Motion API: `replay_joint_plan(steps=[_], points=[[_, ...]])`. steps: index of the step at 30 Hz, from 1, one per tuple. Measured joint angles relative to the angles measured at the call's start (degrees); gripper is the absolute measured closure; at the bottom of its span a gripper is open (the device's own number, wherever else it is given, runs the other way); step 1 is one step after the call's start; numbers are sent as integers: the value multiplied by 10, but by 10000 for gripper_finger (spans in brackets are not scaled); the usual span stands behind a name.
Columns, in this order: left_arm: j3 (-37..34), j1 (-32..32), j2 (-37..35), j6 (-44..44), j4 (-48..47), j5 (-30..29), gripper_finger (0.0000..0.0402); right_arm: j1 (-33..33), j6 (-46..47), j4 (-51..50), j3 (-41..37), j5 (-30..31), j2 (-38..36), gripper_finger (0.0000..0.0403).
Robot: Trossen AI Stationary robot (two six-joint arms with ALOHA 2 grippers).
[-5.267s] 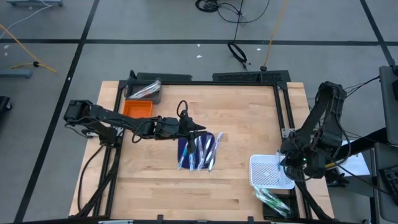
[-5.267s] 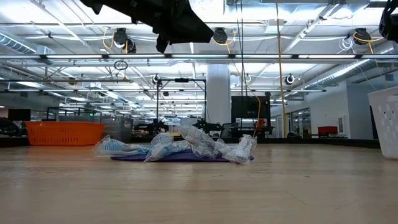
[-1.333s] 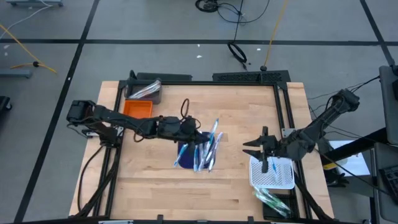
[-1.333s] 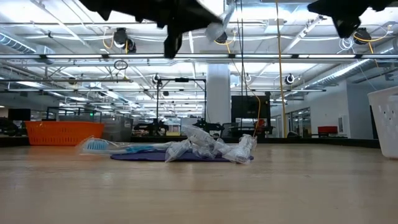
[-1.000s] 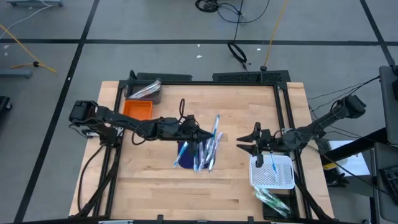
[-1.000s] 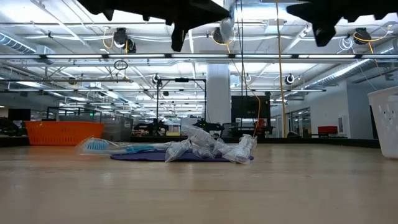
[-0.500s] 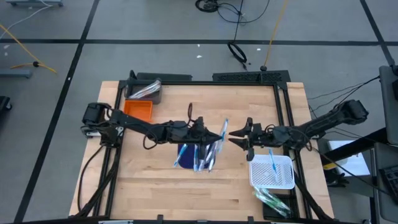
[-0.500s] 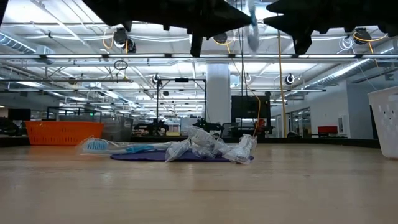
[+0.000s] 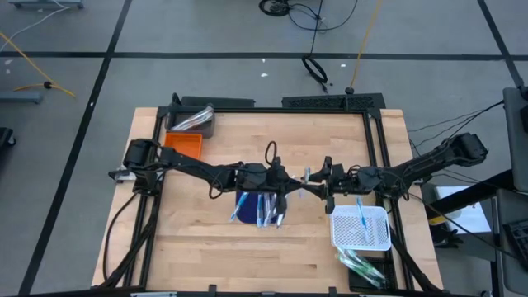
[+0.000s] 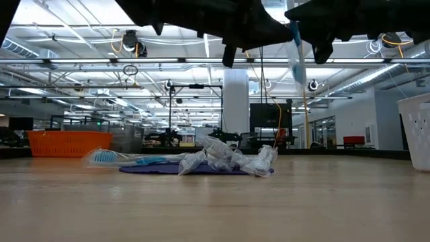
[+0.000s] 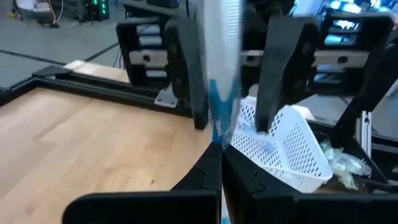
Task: Pick & Place Toothbrushes
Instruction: Put the blue toothbrush into the white bin
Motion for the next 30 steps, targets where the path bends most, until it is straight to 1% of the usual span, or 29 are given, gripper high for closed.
replay_joint_plan(steps=[2, 4, 6, 8, 9, 13, 19, 22, 25, 26, 28, 30], points=[[0, 0, -1, 0, -4, 0, 401, -1, -1, -4, 0, 0, 0, 297], [0, 0, -1, -2, -9, 0, 401, -2, -2, -5, 0, 0, 0, 312], [0, 0, -1, -2, -10, 0, 401, -1, -4, -5, 0, 0, 0, 339], [0, 0, -1, -2, -10, 1, 401, -2, -13, -6, 0, 0, 0, 374], [0, 0, -1, -3, -11, 2, 401, -2, -20, -8, 0, 0, 0, 383], [0, 1, -1, 4, -14, 1, 389, -2, -21, -13, 0, 0, 0, 384], [0, 1, -4, 28, -17, 6, 333, -1, -22, -34, 0, -2, -20, 384], [0, 1, -11, 29, -19, 9, 310, 0, -16, -74, 0, -2, -50, 384], [0, 1, -25, 28, -42, 10, 294, 7, -5, -115, 0, -4, -91, 384], [0, 1, -28, 29, -43, 10, 289, 11, -1, -136, 0, -4, -107, 384], [-1, 1, -44, 30, -80, 10, 283, 25, 13, -184, 0, -5, -140, 384], [0, 1, -48, 31, -89, 10, 279, 40, 34, -231, 0, -7, -173, 384]])
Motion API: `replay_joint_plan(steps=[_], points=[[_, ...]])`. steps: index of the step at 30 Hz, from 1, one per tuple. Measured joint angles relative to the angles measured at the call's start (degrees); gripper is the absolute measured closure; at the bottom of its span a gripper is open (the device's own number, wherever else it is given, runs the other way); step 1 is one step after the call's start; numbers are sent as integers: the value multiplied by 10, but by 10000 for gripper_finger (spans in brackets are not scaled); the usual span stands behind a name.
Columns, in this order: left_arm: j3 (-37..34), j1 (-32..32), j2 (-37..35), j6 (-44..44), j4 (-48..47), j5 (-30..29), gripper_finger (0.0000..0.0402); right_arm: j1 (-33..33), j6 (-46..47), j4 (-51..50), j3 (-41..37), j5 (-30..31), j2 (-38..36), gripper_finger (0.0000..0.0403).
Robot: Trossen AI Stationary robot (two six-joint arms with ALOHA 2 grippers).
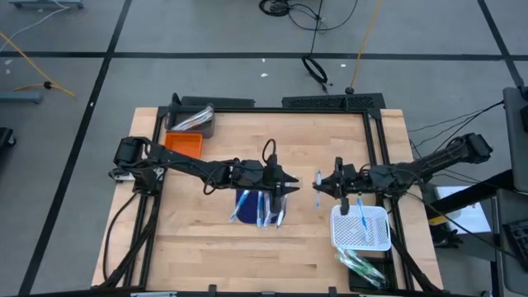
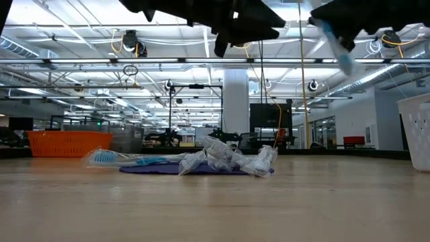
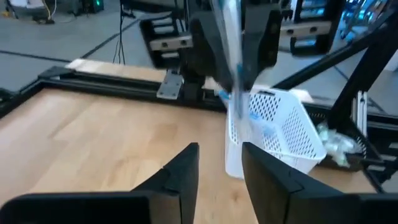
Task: Pick & Place Toothbrushes
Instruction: Put the blue toothbrush into the white bin
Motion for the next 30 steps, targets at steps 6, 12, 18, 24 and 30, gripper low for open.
replay_joint_plan(steps=[6, 12, 18, 24, 30], points=[[-1, 0, -10, -4, -42, 0, 277, 48, 77, -187, 25, -15, -96, 384], [-1, 0, -9, -4, -47, -1, 277, 94, 167, -351, 82, -42, -133, 384], [-1, 0, -9, -5, -49, -1, 277, 133, 276, -466, 96, -85, -133, 384], [-1, 0, -9, -5, -49, -1, 277, 180, 377, -528, 96, -101, -111, 384], [-1, 0, -9, -5, -48, -2, 277, 217, 409, -534, 96, -115, -100, 384]])
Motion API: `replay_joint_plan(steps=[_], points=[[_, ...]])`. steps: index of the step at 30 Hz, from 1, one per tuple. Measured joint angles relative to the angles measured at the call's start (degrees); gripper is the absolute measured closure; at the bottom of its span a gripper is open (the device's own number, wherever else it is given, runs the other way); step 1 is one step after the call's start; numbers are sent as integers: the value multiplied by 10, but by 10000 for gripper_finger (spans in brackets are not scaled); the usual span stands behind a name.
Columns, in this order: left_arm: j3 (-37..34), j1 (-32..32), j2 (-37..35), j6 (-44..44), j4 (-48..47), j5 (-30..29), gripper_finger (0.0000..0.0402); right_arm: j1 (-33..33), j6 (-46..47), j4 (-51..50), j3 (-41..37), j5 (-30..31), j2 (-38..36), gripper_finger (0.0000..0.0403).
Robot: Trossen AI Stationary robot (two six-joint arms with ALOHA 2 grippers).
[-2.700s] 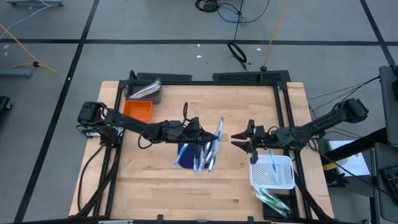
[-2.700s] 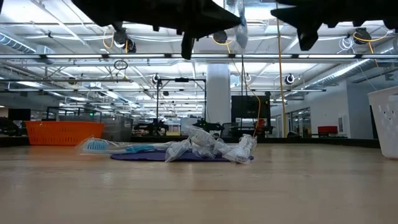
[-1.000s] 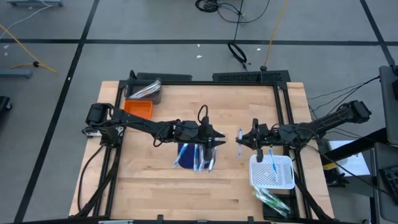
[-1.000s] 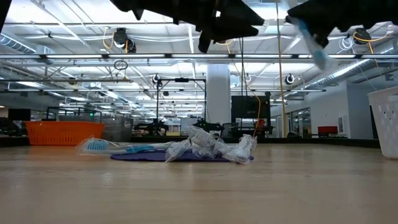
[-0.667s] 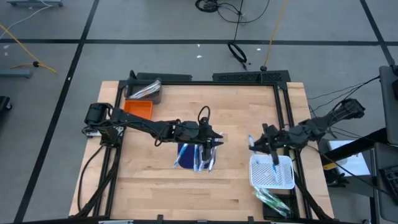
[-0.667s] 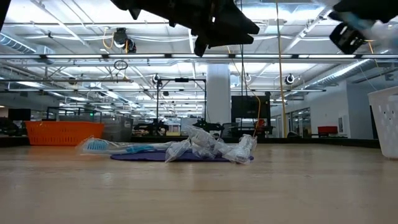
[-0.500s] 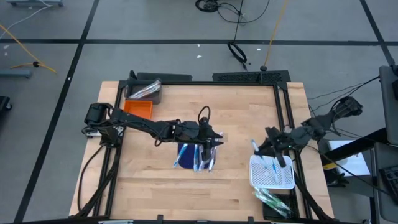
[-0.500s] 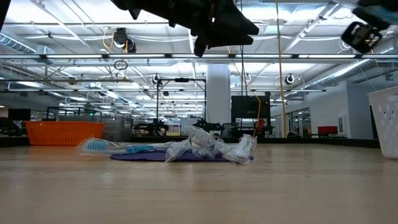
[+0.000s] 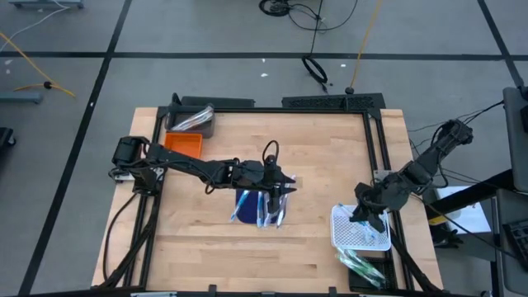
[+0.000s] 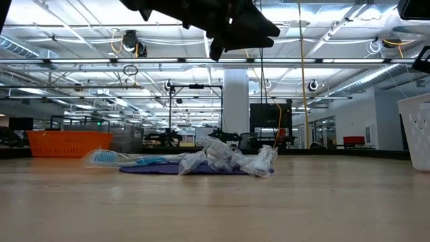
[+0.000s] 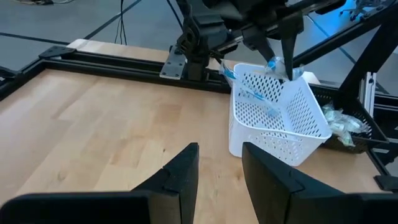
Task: Pick & Place Toothbrushes
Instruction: Put the blue toothbrush into the white bin
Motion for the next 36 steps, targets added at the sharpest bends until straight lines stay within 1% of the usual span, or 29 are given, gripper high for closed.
replay_joint_plan(steps=[2, 9, 12, 16, 19, 21, 26, 29, 33, 36], points=[[0, 0, 0, 0, 0, 0, 277, 3, 9, 3, 0, 0, 1, 375], [0, 0, 0, 0, 0, -3, 277, 6, 9, 1, 0, 1, 1, 302], [0, 0, 0, 0, 0, -3, 277, 6, 9, 1, 0, 1, 1, 280], [0, 0, 0, 0, -1, -3, 277, 6, 2, -2, 0, 2, 1, 265], [0, 0, 0, 0, -4, -3, 277, 6, -15, 2, 0, 9, 1, 264], [0, 0, 0, -2, -9, -3, 277, 5, -30, 17, 0, 27, 1, 266], [0, 0, 1, -22, -49, -3, 277, 4, -114, 91, 0, 101, 1, 272], [0, 1, 1, -61, -90, -3, 277, 4, -181, 140, 0, 146, 1, 272], [0, 2, 1, -105, -155, -3, 277, 4, -290, 207, 0, 228, 4, 273], [0, 8, 1, -140, -212, -3, 277, 4, -368, 242, 0, 266, 10, 273]])
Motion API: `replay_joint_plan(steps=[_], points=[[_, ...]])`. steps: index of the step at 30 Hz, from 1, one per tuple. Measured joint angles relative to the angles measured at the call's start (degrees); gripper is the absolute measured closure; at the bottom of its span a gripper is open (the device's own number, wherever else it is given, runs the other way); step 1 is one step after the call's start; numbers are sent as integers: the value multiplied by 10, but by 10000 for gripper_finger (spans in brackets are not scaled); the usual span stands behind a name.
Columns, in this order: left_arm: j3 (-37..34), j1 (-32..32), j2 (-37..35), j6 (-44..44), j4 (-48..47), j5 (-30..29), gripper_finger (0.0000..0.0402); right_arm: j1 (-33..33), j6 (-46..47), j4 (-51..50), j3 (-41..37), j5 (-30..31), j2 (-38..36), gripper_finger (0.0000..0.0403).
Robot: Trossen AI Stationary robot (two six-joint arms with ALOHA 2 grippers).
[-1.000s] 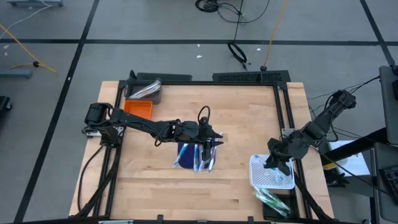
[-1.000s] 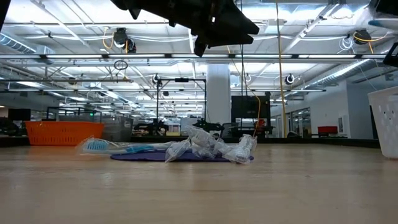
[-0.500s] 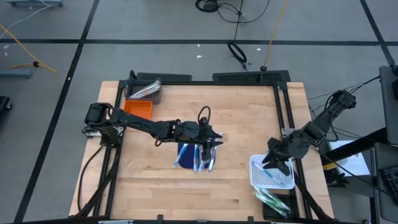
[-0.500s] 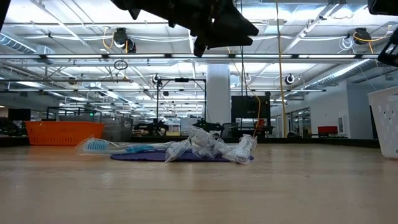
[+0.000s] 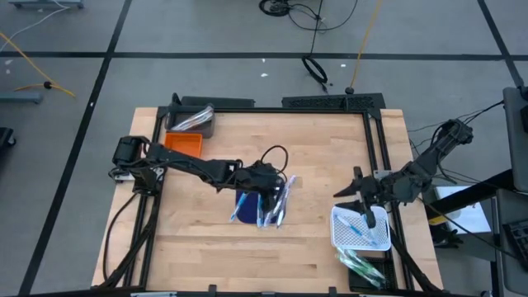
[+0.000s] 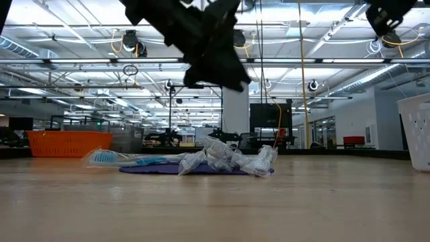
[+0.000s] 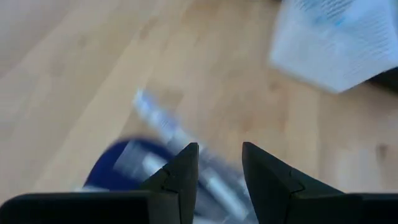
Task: Pick & Place Toothbrushes
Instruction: Put the blue toothbrush into the white bin
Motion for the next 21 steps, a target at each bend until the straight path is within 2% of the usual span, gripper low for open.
replay_joint_plan(steps=[5, 12, 15, 21], points=[[0, 13, 0, -44, -104, -14, 277, -6, -46, 30, 0, 37, 21, 273], [0, 25, -5, -85, -247, -31, 277, -54, -47, 44, 0, 41, 60, 273], [0, 25, -6, -108, -283, -34, 277, -80, -59, 62, 0, 41, 79, 273], [-8, 25, -6, -156, -329, -3, 277, -121, -76, 73, 0, 39, 101, 273]])
